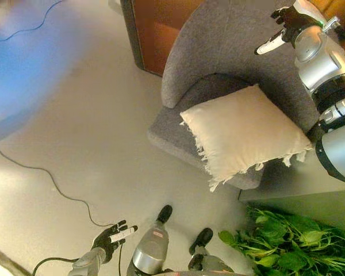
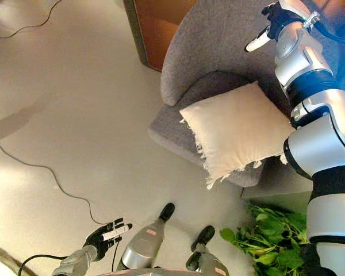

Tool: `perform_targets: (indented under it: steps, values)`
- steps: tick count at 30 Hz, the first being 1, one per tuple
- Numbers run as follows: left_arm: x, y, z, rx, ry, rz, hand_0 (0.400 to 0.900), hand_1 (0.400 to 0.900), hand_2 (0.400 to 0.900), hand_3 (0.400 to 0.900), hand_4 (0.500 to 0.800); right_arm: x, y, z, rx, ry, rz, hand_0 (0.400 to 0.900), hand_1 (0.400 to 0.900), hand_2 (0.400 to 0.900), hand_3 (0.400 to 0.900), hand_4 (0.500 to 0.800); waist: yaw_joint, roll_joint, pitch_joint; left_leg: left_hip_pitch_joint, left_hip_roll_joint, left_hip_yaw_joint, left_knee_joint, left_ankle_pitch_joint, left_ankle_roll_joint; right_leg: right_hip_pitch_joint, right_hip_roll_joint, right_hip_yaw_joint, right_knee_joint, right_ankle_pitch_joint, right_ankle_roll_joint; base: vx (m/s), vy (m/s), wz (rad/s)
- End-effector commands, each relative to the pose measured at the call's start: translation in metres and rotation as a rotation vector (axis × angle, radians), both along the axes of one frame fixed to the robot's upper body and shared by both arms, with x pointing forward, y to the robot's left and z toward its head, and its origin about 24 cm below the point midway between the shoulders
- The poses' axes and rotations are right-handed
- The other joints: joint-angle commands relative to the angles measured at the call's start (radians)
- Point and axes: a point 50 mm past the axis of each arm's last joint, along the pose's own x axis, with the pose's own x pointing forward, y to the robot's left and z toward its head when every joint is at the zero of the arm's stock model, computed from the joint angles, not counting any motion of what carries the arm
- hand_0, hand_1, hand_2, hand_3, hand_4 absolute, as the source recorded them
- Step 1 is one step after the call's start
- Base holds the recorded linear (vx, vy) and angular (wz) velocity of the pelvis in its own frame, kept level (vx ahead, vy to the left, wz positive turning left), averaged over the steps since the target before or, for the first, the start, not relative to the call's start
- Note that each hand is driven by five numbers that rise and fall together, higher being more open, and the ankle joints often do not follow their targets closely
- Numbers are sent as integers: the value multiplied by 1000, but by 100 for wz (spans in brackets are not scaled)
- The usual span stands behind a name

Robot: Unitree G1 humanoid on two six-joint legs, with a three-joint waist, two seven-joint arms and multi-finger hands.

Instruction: Pick up the pillow and put it on the sofa.

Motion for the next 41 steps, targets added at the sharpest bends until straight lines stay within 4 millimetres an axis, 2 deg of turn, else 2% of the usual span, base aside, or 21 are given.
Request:
perform_targets:
  steps: [1, 4, 6, 9, 12, 15, 18, 22, 26, 32, 37, 41]
  values:
    - [-33, 8, -8, 60, 114, -62, 900, 900, 900, 900, 800, -3, 10, 23, 97, -96, 95, 900, 900, 900, 900, 800, -27, -31, -134, 21, -31, 43, -62, -37, 10, 102, -2, 9, 66, -158, 54, -3, 16, -20]
    - [-35, 2, -11, 58, 135, -76, 900, 900, 900, 900, 800, 2, 14, -8, 293, -65, 182, 900, 900, 900, 900, 800, -56, -28, -159, 48, -23, 64, -63, -41, 10, 114, -3, 26, 69, -155, 55, -4, 21, -23]
    - [-35, -2, -13, 47, 143, -77, 900, 900, 900, 900, 800, 4, 17, -37, 445, -38, 248, 900, 900, 900, 900, 800, -85, -25, -173, 69, -20, 82, -63, -49, 13, 119, -3, 41, 74, -155, 55, -18, 28, -31]
    - [-35, -8, -15, 30, 143, -84, 900, 900, 900, 900, 800, -2, 16, -93, 620, 31, 316, 900, 900, 900, 900, 800, -129, -16, -191, 101, -14, 109, -63, -61, 17, 128, -3, 67, 81, -154, 56, -21, 26, -36]
    - [-32, -12, -15, 14, 127, -74, 900, 900, 900, 900, 800, -18, 24, -153, 762, 91, 348, 900, 900, 900, 900, 800, -178, -9, -194, 128, -9, 138, -63, -75, 21, 135, 2, 100, 84, -153, 55, -56, 4, -40]
    - [-29, -19, -16, -8, 125, -85, 900, 900, 900, 900, 800, -51, 43, -230, 921, 178, 319, 900, 900, 900, 900, 800, -242, -3, -192, 151, -3, 174, -63, -89, 28, 135, 10, 147, 91, -154, 55, -76, -25, -44]
    - [-30, -31, -19, -21, 121, -96, 900, 900, 900, 900, 800, -102, 45, -306, 1003, 300, 245, 900, 900, 900, 900, 800, -297, 4, -194, 171, 4, 211, -63, -98, 36, 134, 18, 186, 97, -154, 57, -64, -18, -48]
    - [-26, -41, -20, -23, 115, -130, 900, 900, 900, 900, 800, -161, 51, -375, 1058, 485, 110, 900, 900, 900, 900, 800, -345, 13, -201, 194, 10, 248, -63, -109, 39, 138, 26, 220, 95, -153, 60, -44, -20, -38]
    - [-16, -43, -18, -23, 101, -155, 900, 900, 900, 900, 800, -200, 48, -419, 1110, 657, -56, 900, 900, 900, 900, 800, -372, 19, -203, 210, 10, 264, -63, -114, 40, 144, 34, 237, 93, -153, 60, -42, -25, -21]
    - [-4, -49, -17, -39, 105, -203, 900, 900, 900, 900, 800, -271, 26, -473, 1085, 937, -360, 900, 900, 900, 900, 800, -379, 32, -199, 223, 5, 263, -61, -115, 44, 156, 40, 238, 92, -153, 60, -38, -14, -8]
    - [-4, -53, -17, -39, 114, -240, 900, 900, 900, 900, 800, -307, 10, -486, 1018, 1026, -508, 900, 900, 900, 900, 800, -366, 37, -203, 237, -6, 239, -55, -119, 50, 175, 45, 232, 89, -154, 56, 0, 0, 0]
    - [-5, -51, -18, -36, 125, -254, 900, 900, 900, 900, 800, -317, 7, -489, 1019, 1054, -556, 900, 900, 900, 900, 800, -362, 42, -213, 244, -10, 229, -54, -122, 52, 181, 48, 231, 92, -159, 56, 21, -11, -3]
